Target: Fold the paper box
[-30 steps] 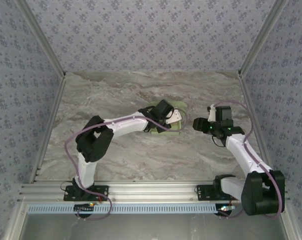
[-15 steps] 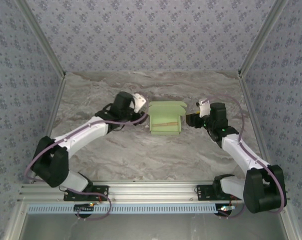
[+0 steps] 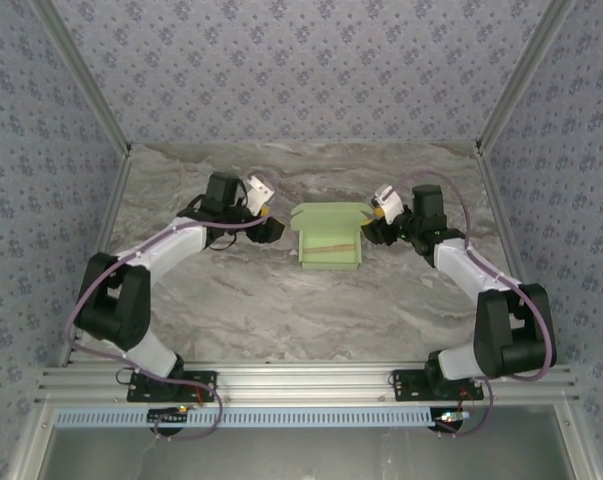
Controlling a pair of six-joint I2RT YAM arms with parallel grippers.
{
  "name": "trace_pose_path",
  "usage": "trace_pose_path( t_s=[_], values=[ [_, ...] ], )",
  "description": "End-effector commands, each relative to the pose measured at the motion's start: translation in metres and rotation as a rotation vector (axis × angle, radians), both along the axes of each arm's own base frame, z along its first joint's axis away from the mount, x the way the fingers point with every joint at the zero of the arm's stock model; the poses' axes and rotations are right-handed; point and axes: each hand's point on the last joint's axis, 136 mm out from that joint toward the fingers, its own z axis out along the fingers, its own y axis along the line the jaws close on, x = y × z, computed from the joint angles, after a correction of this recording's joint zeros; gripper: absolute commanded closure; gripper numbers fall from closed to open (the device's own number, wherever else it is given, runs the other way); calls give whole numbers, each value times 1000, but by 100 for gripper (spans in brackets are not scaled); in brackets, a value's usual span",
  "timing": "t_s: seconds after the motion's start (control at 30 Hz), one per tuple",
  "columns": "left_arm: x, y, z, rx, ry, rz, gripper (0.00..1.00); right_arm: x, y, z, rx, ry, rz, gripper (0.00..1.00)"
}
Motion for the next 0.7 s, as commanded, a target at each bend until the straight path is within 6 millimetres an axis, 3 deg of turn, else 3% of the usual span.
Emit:
trace_pose_path(
  t_s=[0.0, 0.3, 0.67],
  values=[
    [-7, -21, 12, -51, -13, -139, 30, 0, 2, 2, -19, 7, 77, 47],
    [11, -38, 2, -5, -25, -164, 32, 11, 12, -6, -31, 41, 117, 50],
    [15, -56, -9, -25, -19, -187, 52, 15, 15, -21, -52, 52, 102, 64]
  ],
)
